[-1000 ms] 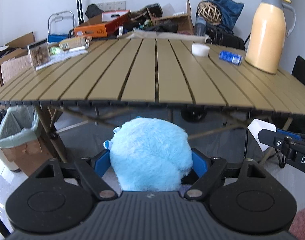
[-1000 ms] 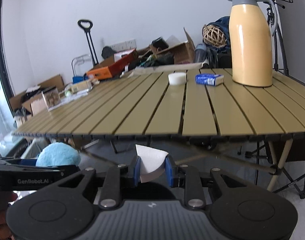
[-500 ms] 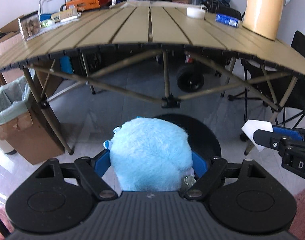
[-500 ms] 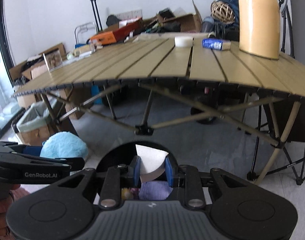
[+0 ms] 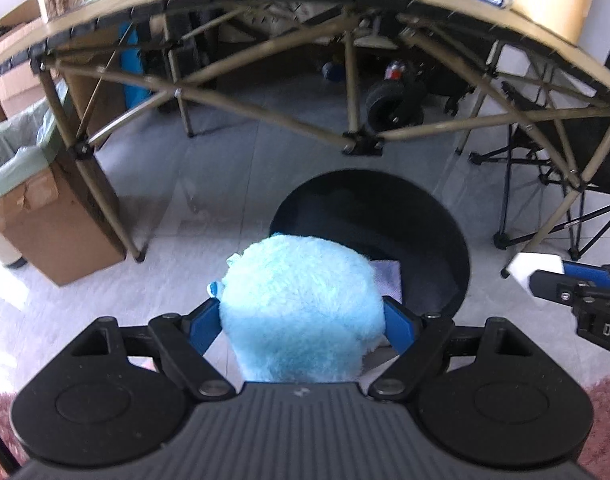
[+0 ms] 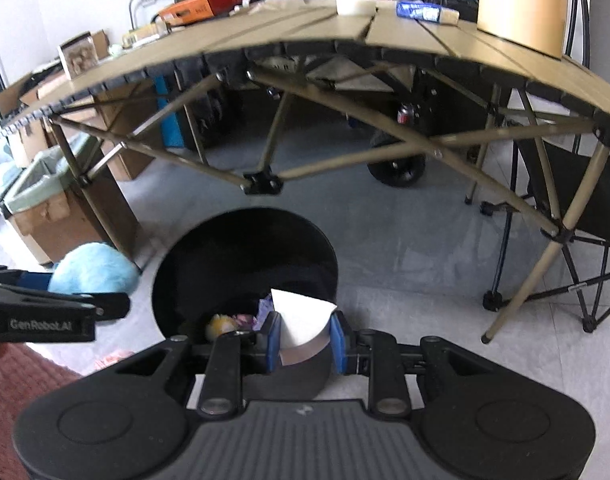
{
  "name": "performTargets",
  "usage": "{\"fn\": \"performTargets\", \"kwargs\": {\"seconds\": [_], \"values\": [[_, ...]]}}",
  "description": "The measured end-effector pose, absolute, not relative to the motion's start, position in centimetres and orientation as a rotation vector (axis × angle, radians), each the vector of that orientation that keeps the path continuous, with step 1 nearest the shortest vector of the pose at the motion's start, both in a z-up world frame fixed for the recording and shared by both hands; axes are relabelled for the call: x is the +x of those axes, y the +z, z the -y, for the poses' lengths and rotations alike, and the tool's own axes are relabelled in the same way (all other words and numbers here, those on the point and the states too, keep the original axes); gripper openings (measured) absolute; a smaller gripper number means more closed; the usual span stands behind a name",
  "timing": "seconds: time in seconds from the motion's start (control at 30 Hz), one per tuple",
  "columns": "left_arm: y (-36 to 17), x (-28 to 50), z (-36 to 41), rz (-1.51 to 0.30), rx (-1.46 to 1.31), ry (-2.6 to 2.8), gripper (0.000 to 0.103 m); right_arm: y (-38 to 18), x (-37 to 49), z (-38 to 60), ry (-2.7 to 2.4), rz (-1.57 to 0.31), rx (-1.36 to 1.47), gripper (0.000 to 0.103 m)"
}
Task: Collect trash
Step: 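Carry the blue puff and wedge sponge down toward the black bin with both grippers, then open the left gripper over the bin to drop the blue puff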
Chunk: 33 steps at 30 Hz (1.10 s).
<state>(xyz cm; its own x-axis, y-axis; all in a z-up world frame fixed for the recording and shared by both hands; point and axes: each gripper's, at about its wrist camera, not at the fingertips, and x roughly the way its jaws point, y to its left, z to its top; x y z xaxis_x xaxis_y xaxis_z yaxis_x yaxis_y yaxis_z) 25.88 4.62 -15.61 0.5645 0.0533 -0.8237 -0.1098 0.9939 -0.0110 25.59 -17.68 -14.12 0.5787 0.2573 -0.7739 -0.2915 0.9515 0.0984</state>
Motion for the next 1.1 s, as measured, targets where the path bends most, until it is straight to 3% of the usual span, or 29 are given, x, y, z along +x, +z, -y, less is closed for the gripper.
{"fn": "performTargets", "kwargs": {"seconds": [0.57, 1.1], "values": [[-17.9, 27.6, -7.2, -1.127, -0.093, 0.185, 0.083, -16.7, 27.3, 17.1, 0.264, -0.975, -0.095, 0.025], [-17.6, 28.4, -6.7, -1.142, -0.051, 0.203, 0.083, -17.5, 28.1, 17.2, 0.246, -0.994, -0.105, 0.025]]}}
